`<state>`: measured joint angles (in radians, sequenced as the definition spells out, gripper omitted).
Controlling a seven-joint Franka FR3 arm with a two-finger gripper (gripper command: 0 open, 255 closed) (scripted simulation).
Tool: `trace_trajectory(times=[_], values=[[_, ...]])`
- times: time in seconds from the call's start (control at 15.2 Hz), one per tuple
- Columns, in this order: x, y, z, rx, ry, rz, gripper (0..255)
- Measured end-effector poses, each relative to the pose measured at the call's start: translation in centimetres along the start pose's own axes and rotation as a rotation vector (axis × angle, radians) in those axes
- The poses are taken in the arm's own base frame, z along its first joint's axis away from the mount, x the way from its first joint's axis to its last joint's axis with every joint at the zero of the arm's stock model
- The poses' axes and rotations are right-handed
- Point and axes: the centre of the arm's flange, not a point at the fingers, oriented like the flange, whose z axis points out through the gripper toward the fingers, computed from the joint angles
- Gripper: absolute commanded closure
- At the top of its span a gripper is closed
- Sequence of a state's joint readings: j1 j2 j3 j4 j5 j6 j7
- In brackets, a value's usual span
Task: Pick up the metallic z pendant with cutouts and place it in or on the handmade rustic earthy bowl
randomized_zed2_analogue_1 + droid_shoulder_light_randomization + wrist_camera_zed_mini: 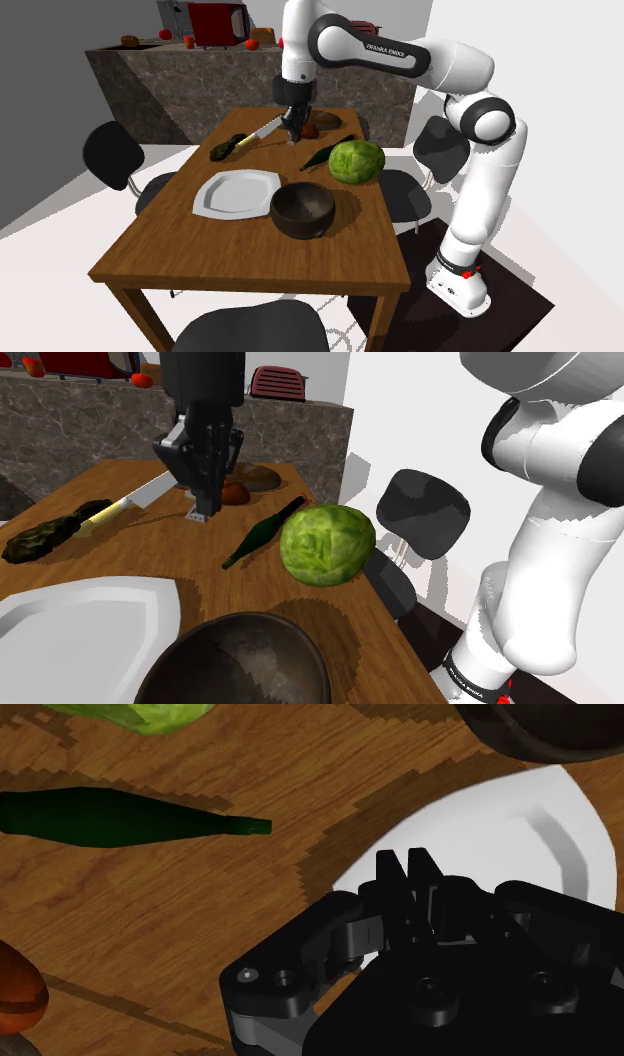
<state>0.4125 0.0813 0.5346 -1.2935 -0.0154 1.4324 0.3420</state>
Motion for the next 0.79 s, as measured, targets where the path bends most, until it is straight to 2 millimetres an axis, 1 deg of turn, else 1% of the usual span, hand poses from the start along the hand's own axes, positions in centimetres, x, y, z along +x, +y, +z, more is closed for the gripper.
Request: trace_trajectory(times=[0.2, 0.26, 0.4, 0.46, 0.66, 0.73, 0.79], values=[[-2.7, -3.0, -0.1, 0.0, 0.0, 0.0, 255], [-3.6, -4.2, 0.1, 0.0, 0.0, 0.0, 255], [-5.2, -6.5, -0.2, 0.0, 0.0, 0.0, 255], [-6.1, -7.2, -0.3, 0.0, 0.0, 0.0, 255], [-8.4, -10.2, -0.3, 0.0, 0.0, -0.001, 255], [-9.1, -11.3, -0.2, 0.0, 0.0, 0.0, 255], [-10.2, -12.7, -0.3, 0.0, -0.001, -0.001, 255]])
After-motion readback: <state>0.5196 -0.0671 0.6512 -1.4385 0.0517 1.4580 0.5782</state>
